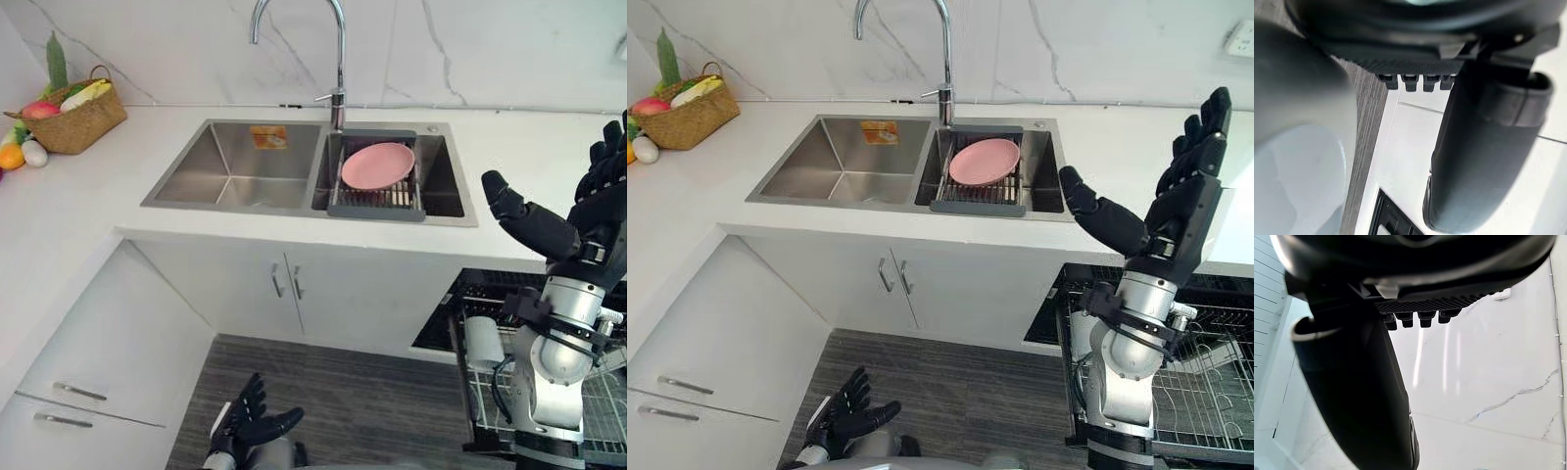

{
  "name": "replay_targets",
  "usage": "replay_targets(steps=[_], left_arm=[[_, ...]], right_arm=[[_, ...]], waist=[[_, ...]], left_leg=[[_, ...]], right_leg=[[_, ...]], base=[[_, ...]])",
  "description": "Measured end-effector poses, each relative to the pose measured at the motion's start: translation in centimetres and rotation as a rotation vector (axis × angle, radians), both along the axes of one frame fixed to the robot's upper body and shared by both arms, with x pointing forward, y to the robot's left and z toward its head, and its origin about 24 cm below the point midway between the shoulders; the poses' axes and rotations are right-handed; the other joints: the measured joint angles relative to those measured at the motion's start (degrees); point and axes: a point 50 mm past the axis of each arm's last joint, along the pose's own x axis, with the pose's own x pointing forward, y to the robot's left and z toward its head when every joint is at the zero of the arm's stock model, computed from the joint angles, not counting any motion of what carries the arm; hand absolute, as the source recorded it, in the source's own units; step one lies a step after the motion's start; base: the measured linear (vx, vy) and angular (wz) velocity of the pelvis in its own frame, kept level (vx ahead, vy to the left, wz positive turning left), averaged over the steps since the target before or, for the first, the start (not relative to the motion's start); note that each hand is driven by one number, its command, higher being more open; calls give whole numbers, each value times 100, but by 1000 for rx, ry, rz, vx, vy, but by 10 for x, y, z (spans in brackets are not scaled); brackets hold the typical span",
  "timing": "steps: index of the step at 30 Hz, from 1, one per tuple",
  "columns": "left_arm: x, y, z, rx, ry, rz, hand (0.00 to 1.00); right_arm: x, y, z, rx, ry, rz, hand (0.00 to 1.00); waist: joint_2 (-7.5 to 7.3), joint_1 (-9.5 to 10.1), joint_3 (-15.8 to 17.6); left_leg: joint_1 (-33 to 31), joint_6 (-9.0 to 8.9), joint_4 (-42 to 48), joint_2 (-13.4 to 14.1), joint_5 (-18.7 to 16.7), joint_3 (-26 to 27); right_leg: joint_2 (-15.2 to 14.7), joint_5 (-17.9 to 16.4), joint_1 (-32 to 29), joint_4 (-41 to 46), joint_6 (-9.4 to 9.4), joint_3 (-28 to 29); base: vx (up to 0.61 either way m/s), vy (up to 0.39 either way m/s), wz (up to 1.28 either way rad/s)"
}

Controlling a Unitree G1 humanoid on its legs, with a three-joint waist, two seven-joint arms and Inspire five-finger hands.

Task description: Walk over to the sink, pick up the cup, carry it to the dishwasher, place the cup inside the dishwasher, then close the dishwasher door

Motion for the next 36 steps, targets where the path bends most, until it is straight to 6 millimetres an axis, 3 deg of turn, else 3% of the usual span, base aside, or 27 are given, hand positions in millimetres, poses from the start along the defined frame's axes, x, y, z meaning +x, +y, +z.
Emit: replay_targets(steps=[1,2,3,5,7,9,11,13,14,16,21,25,28,29,30,31,32,33,34,35,36], left_arm=[[0,0,0,-2,4,-6,100],[0,1,-2,1,19,-32,100],[2,2,-2,4,30,-63,100],[-1,-1,-5,1,61,-88,100],[-3,-1,-7,5,81,-104,100],[-2,0,-8,11,91,-117,100],[1,-1,-7,19,90,-135,100],[2,-1,-7,33,89,-157,100],[4,-2,-8,43,92,-158,100],[6,-8,-6,62,63,-168,100],[11,-17,-6,77,47,-196,100],[9,-10,-6,96,56,-157,100],[-1,-1,-9,107,88,-113,100],[-10,2,-12,108,120,-91,100],[-20,7,-13,114,147,-59,100],[-20,8,-13,107,148,-30,100],[-19,8,-13,97,139,8,100],[-16,8,-10,98,110,40,100],[-14,7,-10,98,102,37,100],[-13,6,-8,114,89,2,100],[-14,4,-7,127,74,-32,100]], right_arm=[[0,-1,0,1,0,-2,100],[-1,-1,0,-1,-1,-5,100],[0,-1,1,-1,-3,-4,100],[0,0,0,-3,1,6,100],[-1,1,0,-11,-6,16,100],[-1,2,1,-22,-15,25,100],[-1,1,1,-31,-12,29,100],[0,2,3,-40,-15,39,100],[0,1,3,-51,-15,41,100],[3,0,-1,-47,3,48,100],[4,2,1,-42,2,59,100],[4,7,5,-53,-1,82,100],[4,8,7,-62,6,94,100],[4,7,5,-63,20,99,100],[3,7,3,-56,36,106,100],[3,5,4,-44,41,118,100],[3,4,4,-44,59,139,100],[5,4,2,-40,83,157,100],[7,4,1,-36,90,163,100],[12,5,-3,-27,112,177,100],[16,7,-7,-24,135,194,100]], waist=[[-37,-1,20],[-121,-2,43],[-184,-2,71],[-152,-27,41],[-138,-82,34],[-119,-155,20],[-117,-159,32],[-163,-152,51],[-67,-157,110],[28,-53,77],[34,-43,104],[19,39,130],[105,4,147],[190,-45,91],[148,-33,94],[165,-18,113],[237,-22,165],[238,90,250],[207,135,279],[202,155,286],[204,163,285]], left_leg=[[152,39,-119,-47,15,46],[472,101,-385,-157,17,113],[788,158,-618,-228,6,192],[1200,238,-960,-252,11,301],[1419,277,-1192,-215,37,350],[1484,275,-1343,-87,40,331],[1517,239,-1369,12,20,281],[1637,8,-1271,37,-111,207],[1729,-135,-1176,113,-233,96],[1769,-151,-1182,286,-222,-148],[2079,-196,-1568,345,-180,-315],[2133,-163,-1702,293,-215,-275],[2078,-276,-1545,356,-407,-279],[2012,-494,-1452,530,-497,-260],[1578,-573,-478,638,-497,-318],[1197,-610,285,748,-498,-335],[450,-658,1814,1007,-85,-324],[129,-749,2211,1086,-113,-293],[55,-687,1987,1052,-248,-257],[-95,-580,1295,941,-309,-242],[-203,-582,471,836,-206,-347]], right_leg=[[-47,16,-148,402,-19,28],[-137,181,-555,1356,-138,41],[-215,588,-929,2234,-382,43],[-225,1017,-1357,3100,-578,0],[-111,565,-1676,3362,-653,-432],[196,224,-1852,2449,-723,-1271],[449,240,-1851,1344,-777,-1635],[629,928,-1698,82,-985,-1684],[764,1275,-1530,-23,-921,-1680],[999,1260,-1391,-201,-973,-1605],[1124,1260,-1209,-339,-964,-1636],[1131,1395,-1133,-574,-861,-1547],[1152,1321,-1219,-432,-911,-1547],[1308,1229,-1179,-434,-932,-1632],[1314,896,-1064,-400,-934,-1679],[1339,841,-1029,-444,-973,-1750],[1432,809,-728,-807,-1049,-1878],[1421,874,-390,-1115,-1116,-1858],[1372,876,-252,-1213,-1115,-1848],[1281,879,-51,-1356,-1118,-1858],[1222,863,33,-1415,-1091,-1852]], base=[[231,154,-32],[189,131,-30],[178,130,-30],[196,120,-30],[181,57,-13],[226,0,4],[252,-76,9],[273,-145,13],[287,-163,3],[253,-185,-25],[32,-65,-2],[-130,12,-6],[-50,-16,-2],[121,-66,18],[149,-88,23],[165,-110,45],[148,-115,40],[160,-98,39],[190,-64,27],[169,-47,22],[162,-30,15]])
